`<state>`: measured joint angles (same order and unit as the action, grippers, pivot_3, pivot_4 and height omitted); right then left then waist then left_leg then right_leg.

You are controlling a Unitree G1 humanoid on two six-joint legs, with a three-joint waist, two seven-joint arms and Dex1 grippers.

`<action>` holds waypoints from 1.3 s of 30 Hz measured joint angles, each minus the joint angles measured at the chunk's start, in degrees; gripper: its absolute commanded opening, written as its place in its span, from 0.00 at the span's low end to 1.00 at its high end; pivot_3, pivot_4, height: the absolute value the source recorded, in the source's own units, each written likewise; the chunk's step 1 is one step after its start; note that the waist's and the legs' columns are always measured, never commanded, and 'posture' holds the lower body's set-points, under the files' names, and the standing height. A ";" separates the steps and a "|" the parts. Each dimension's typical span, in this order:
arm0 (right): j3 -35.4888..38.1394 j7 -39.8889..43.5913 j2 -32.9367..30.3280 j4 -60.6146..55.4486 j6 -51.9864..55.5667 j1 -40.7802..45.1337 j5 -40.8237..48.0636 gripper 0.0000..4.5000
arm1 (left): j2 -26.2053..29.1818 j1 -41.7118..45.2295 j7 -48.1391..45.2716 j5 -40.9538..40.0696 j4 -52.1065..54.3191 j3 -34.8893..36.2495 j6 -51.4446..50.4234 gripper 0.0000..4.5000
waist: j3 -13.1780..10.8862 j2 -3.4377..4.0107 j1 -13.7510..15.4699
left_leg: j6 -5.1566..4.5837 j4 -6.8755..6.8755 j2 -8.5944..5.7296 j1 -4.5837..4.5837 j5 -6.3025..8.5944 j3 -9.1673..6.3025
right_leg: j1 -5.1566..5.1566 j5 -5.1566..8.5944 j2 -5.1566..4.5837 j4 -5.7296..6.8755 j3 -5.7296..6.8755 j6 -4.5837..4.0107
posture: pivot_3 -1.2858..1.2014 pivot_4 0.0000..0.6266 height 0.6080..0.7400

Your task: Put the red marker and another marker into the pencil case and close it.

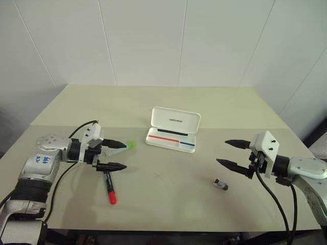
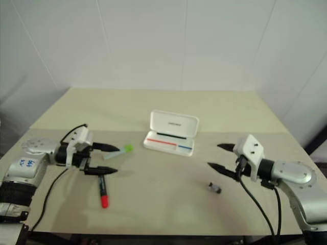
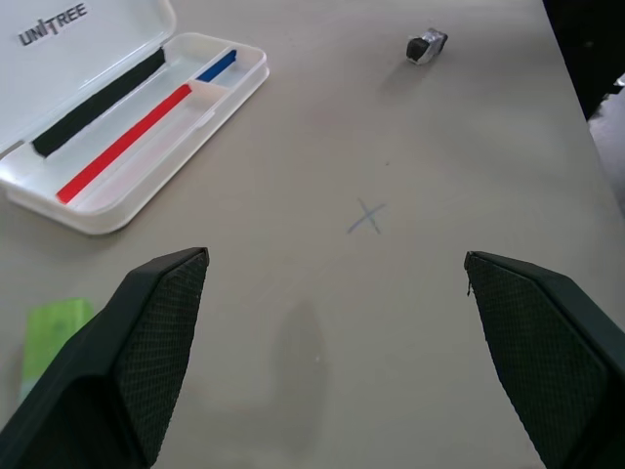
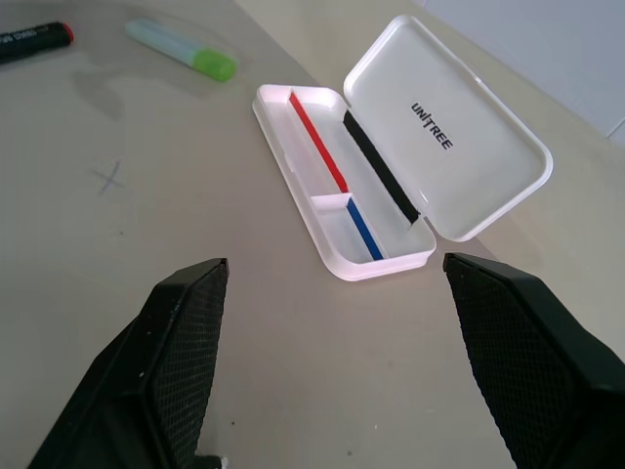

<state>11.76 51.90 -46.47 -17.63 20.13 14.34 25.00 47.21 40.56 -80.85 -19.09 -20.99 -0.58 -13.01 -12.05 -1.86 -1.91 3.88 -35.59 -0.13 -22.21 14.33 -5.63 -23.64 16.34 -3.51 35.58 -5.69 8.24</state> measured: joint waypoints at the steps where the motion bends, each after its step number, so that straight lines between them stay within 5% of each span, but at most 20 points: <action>1: -0.02 -0.37 0.31 -0.32 0.04 -0.08 0.11 1.00 | 0.00 0.32 -0.04 0.28 -0.47 -0.04 0.17 0.99 | 0.00 0.00 0.00 | 0.00 0.00 0.00 0.00 0.00 0.00 | 0.00 0.00 0.00 0.01 0.00 0.00 | 0.52 0.24 1.00; 9: -0.74 -2.60 2.48 -1.45 0.09 0.35 0.18 1.00 | -3.50 6.75 0.65 3.81 -8.41 -1.79 3.52 0.99 | 0.00 -0.01 0.38 | 0.00 -0.18 -0.04 -0.04 0.00 -0.04 | 0.06 -0.02 -0.02 0.02 0.01 0.04 | 0.52 0.24 1.00; 27: -2.64 -10.12 8.89 -11.36 1.51 -6.81 0.29 1.00 | -18.62 29.69 5.87 19.18 -47.84 -7.34 21.81 0.99 | -0.02 -0.05 0.34 | -0.13 -0.32 -0.10 -0.14 0.07 -0.05 | 0.06 -0.02 -0.02 0.01 0.01 0.14 | 0.52 0.24 1.00; 39: -0.60 -15.47 9.21 -18.53 2.99 -14.82 0.35 1.00 | -25.08 33.14 18.44 27.66 -54.80 -8.79 23.62 0.99 | -0.05 -0.10 0.32 | -0.17 -0.45 -0.13 -0.17 0.10 -0.06 | 0.09 -0.06 -0.02 0.01 -0.02 0.25 | 0.52 0.24 1.00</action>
<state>11.16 36.43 -37.26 -36.16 23.11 -0.48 25.36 22.13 73.70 -62.41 8.57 -75.79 -9.37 10.62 -12.10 -1.96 -1.59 3.71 -36.03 -0.26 -22.38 14.43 -5.69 -23.55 16.28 -3.53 35.59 -5.71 8.48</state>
